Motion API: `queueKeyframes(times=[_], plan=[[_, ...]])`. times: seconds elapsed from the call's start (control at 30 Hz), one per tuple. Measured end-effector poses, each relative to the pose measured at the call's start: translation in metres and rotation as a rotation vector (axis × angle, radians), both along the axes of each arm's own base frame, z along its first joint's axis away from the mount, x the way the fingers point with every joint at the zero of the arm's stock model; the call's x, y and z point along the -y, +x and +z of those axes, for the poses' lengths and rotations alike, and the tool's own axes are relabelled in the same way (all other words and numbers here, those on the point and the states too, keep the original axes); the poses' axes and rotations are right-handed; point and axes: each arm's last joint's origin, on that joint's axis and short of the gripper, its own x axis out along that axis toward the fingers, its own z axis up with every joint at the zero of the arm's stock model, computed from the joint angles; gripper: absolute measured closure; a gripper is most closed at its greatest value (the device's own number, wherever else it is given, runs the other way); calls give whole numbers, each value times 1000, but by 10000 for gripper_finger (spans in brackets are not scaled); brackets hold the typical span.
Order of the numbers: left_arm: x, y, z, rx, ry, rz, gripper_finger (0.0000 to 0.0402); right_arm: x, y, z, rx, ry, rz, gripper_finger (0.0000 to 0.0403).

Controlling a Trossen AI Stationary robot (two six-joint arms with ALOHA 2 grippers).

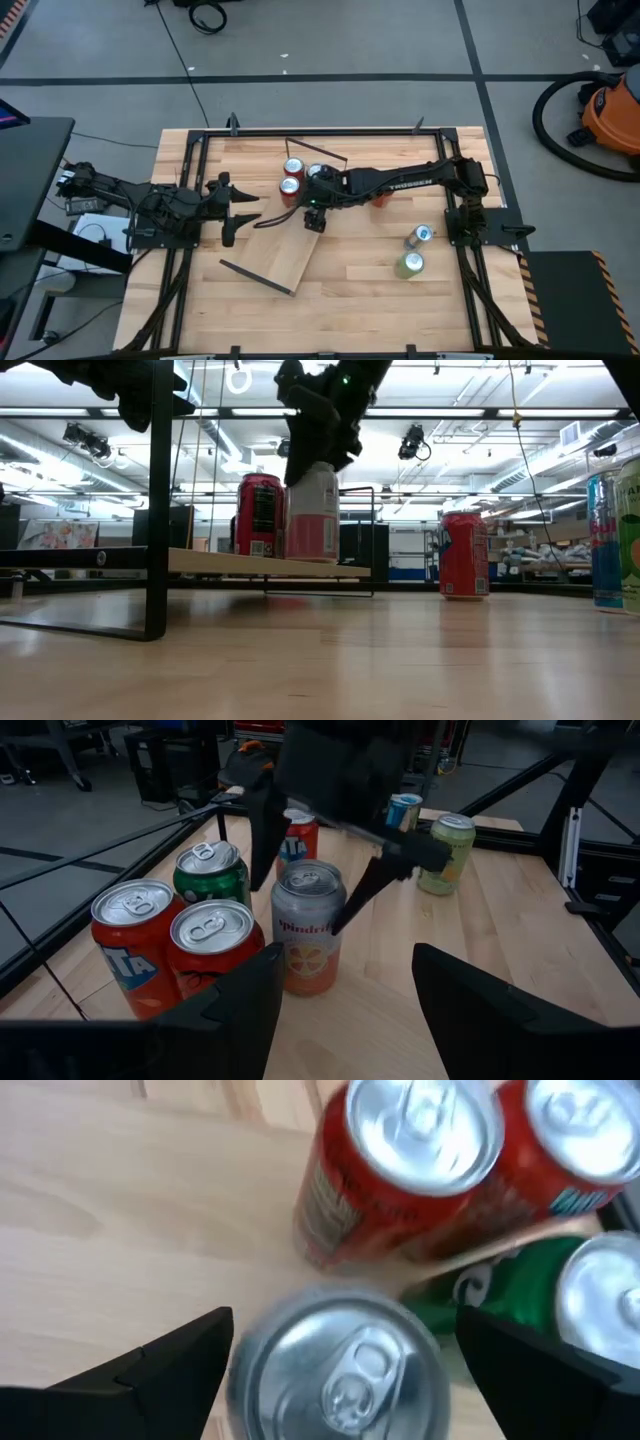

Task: Place canned beverage on shelf
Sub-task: Put the white soda can on the shelf, then put the orange soda can on the shelf

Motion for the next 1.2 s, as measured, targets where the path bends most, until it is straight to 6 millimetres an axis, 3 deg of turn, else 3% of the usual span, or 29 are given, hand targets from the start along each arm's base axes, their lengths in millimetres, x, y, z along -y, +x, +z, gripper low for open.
queueKeyframes(times=[0.43,0.93,1.2], plan=[[0,0,0,-1,-6,1,170,-20,0,51,38,-181,39,9],[0,0,0,-4,-6,1,170,-26,-35,42,-295,-133,-57,9],[0,0,-1,-8,-5,1,170,-11,-58,31,-380,-115,-133,27]])
